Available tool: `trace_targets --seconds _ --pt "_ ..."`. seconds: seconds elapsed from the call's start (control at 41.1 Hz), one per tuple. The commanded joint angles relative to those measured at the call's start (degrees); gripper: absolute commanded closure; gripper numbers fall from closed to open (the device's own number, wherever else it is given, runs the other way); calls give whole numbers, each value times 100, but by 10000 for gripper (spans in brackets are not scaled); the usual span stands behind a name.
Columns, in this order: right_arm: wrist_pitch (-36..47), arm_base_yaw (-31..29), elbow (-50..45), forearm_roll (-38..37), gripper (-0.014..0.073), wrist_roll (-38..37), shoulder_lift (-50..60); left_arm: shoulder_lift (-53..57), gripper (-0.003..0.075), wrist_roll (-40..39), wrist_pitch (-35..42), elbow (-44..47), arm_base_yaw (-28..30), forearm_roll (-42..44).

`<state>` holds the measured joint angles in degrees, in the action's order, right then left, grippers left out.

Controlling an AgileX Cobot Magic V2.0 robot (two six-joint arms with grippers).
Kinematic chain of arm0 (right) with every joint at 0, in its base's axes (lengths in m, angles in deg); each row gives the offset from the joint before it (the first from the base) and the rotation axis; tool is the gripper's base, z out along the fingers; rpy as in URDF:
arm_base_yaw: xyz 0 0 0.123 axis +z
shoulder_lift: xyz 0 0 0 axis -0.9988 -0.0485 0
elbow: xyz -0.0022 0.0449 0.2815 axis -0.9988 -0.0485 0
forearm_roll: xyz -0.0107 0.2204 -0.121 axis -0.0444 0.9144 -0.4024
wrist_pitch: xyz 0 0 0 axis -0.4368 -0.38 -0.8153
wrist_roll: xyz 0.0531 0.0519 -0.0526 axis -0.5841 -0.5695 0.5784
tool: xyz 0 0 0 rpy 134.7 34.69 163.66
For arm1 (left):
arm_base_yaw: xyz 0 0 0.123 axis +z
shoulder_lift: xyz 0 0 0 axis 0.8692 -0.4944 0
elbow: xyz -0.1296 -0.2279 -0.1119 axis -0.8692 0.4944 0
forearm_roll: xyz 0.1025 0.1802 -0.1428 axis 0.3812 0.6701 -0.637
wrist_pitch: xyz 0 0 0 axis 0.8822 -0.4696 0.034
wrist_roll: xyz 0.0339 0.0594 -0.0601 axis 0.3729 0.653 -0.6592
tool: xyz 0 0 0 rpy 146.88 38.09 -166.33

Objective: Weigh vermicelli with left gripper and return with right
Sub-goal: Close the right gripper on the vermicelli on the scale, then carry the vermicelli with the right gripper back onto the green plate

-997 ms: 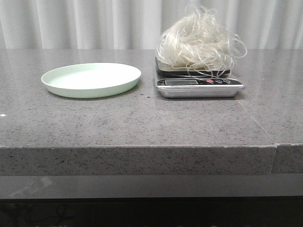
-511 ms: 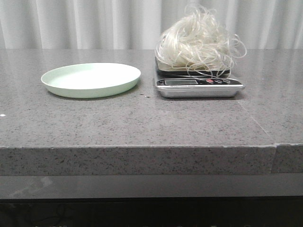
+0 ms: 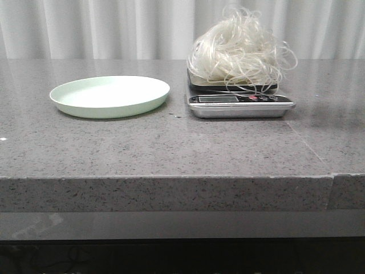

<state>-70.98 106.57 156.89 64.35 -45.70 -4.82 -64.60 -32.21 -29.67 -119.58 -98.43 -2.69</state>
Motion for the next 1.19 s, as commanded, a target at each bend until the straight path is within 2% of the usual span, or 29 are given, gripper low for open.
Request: trace_targets --seconds 0.0,0.292,0.56,0.657,0.851,0.924,1.168 --pt "433 -5 615 0 46 60 -334 -43 208 -7 430 -148 5 -25" --pt "353 -5 1762 67 46 60 -1644 -43 208 -7 430 -148 5 -25" --pt "56 -5 2360 68 62 60 -2430 -43 208 -7 430 -148 5 -25" --pt "-20 -5 2377 68 129 60 -2506 -43 208 -7 430 -148 5 -25" --pt "-87 -5 2377 68 348 60 -2500 -43 208 -7 430 -148 5 -25" --pt "-87 -5 2377 68 393 60 -2500 -43 208 -7 430 -148 5 -25" --pt "-37 2 2383 68 411 60 -2378 -43 208 -7 430 -148 5 -25"
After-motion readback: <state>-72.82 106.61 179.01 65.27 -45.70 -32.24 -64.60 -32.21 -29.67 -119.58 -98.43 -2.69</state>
